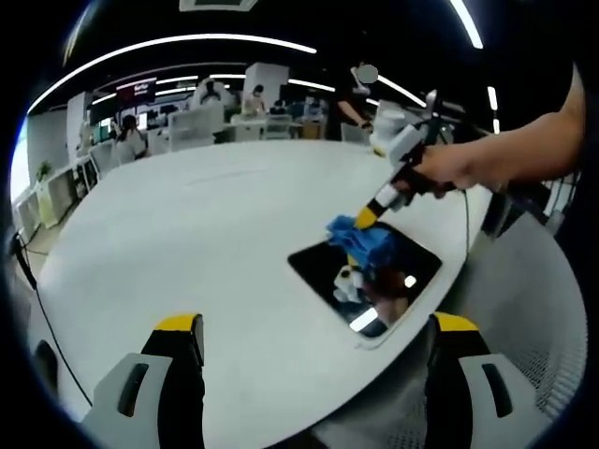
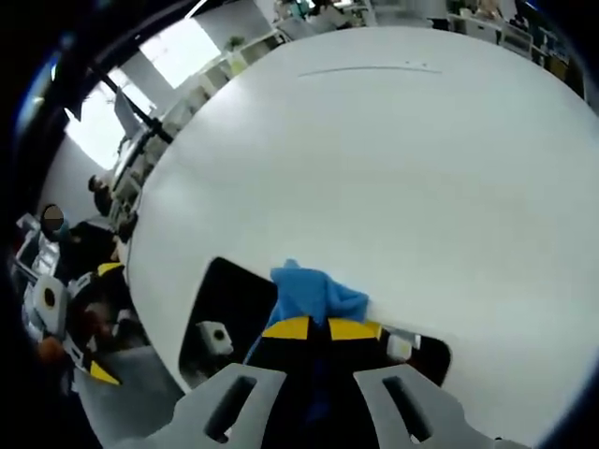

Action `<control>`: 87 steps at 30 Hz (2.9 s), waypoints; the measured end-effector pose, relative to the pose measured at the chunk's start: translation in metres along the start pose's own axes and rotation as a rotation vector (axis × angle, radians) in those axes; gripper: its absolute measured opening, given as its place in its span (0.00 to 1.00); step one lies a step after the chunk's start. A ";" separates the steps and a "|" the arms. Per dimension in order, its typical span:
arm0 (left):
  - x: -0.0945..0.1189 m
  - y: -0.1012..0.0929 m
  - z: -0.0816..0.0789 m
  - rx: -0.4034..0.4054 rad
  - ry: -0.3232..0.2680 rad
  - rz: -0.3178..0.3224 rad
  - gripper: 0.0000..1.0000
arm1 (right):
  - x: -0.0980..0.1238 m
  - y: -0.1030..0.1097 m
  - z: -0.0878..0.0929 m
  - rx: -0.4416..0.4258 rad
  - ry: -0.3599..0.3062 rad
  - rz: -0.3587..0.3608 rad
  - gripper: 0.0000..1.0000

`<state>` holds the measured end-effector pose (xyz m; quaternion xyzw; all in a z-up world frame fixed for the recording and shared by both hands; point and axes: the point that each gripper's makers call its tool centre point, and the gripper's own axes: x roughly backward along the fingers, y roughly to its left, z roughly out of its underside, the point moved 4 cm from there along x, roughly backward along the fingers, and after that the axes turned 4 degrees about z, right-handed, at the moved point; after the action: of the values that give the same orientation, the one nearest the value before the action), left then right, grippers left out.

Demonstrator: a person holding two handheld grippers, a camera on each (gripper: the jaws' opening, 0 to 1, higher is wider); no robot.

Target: Wipe the mirror surface with the cleaning cloth until all visible marks leave the cleaned area.

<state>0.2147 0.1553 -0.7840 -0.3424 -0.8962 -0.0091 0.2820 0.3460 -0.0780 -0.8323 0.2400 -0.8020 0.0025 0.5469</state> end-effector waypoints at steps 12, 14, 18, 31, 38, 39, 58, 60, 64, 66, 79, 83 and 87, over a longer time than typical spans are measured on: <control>0.000 0.001 0.000 -0.002 0.004 -0.003 1.00 | 0.007 -0.020 0.002 0.020 0.010 0.027 0.00; 0.000 0.001 0.000 0.000 0.004 -0.004 1.00 | 0.008 -0.023 0.003 0.020 0.011 0.031 0.00; 0.001 0.000 -0.001 0.001 0.002 -0.007 1.00 | 0.009 -0.025 0.004 0.018 0.006 0.034 0.00; 0.000 0.000 -0.001 0.003 -0.001 -0.011 1.00 | 0.009 -0.024 0.007 -0.016 -0.056 0.075 0.00; -0.001 -0.001 -0.001 0.000 -0.002 -0.011 1.00 | 0.010 -0.020 0.013 -0.026 -0.088 0.097 0.00; -0.001 -0.002 -0.001 0.001 -0.003 -0.010 1.00 | 0.011 -0.019 0.015 -0.028 -0.088 0.095 0.00; 0.000 -0.002 -0.001 0.008 0.001 -0.015 1.00 | 0.024 0.000 0.058 -0.052 -0.103 0.057 0.00; 0.000 -0.002 -0.001 0.011 0.002 -0.015 1.00 | 0.026 0.001 0.062 -0.058 -0.107 0.052 0.00; -0.001 -0.001 0.000 0.012 0.001 -0.014 1.00 | 0.027 0.004 0.067 -0.075 -0.104 0.044 0.00; -0.001 -0.001 0.000 0.013 0.003 -0.012 1.00 | 0.028 0.006 0.071 -0.073 -0.101 0.042 0.00; 0.000 -0.002 0.000 0.011 0.007 -0.012 1.00 | 0.037 0.018 0.098 -0.073 -0.085 0.015 0.00; 0.000 -0.002 0.000 0.010 0.009 -0.011 1.00 | 0.040 0.020 0.106 -0.077 -0.080 0.008 0.00; -0.001 -0.002 0.001 0.008 0.011 -0.009 1.00 | 0.043 0.023 0.113 -0.076 -0.077 0.002 0.00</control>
<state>0.2134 0.1538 -0.7848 -0.3370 -0.8962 -0.0086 0.2885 0.2257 -0.1043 -0.8343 0.2182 -0.8222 -0.0365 0.5245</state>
